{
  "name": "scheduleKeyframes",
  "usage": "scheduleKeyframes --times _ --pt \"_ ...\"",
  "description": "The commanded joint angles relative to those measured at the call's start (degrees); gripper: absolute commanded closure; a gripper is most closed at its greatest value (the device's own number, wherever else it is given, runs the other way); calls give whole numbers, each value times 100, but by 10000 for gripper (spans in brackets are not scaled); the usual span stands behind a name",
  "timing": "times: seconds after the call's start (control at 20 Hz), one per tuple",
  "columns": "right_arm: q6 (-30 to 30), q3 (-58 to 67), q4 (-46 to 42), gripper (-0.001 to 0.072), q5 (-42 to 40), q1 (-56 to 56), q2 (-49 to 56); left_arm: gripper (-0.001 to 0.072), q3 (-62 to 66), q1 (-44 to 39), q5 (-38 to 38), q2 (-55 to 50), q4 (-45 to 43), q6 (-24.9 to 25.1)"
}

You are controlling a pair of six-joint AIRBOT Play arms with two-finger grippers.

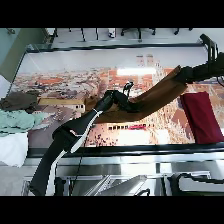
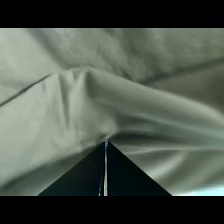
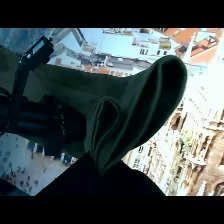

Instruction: Fold the shirts.

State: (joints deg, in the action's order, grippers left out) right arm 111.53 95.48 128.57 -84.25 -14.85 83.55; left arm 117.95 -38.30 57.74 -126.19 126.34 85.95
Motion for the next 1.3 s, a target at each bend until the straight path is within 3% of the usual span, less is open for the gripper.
scheduleKeyframes --times 0.0,0.2,0.3,0.45,0.65,0.7,0.75,0.8,0.95,1.25 --pt "-153 9 17 692 -125 9 -37 689 188 400 503 719 481 -2" --pt "-522 11 378 692 -120 437 -39 689 188 1762 1495 2605 535 4" --pt "-796 7 516 691 210 1231 -37 689 179 2675 1775 3718 525 0" --pt "-1156 -59 509 691 1668 3005 247 688 -433 4087 1707 5405 514 15" --pt "-1388 -59 474 663 4760 5447 1714 688 -1421 5602 1733 7086 518 535" --pt "-1388 -59 476 431 5440 5888 2144 688 -1663 5884 1735 7372 522 586" --pt "-1410 -59 476 34 6002 6253 2559 688 -1923 6116 1722 7637 522 667" --pt "-1443 -59 474 12 6199 6441 2815 688 -2155 6269 1672 7844 525 774" --pt "-1451 -52 302 12 5462 6127 2758 688 -2865 6542 1307 8327 525 1025" --pt "-1547 -52 -42 12 2540 3582 1419 688 -3397 6561 1093 8327 538 1073"
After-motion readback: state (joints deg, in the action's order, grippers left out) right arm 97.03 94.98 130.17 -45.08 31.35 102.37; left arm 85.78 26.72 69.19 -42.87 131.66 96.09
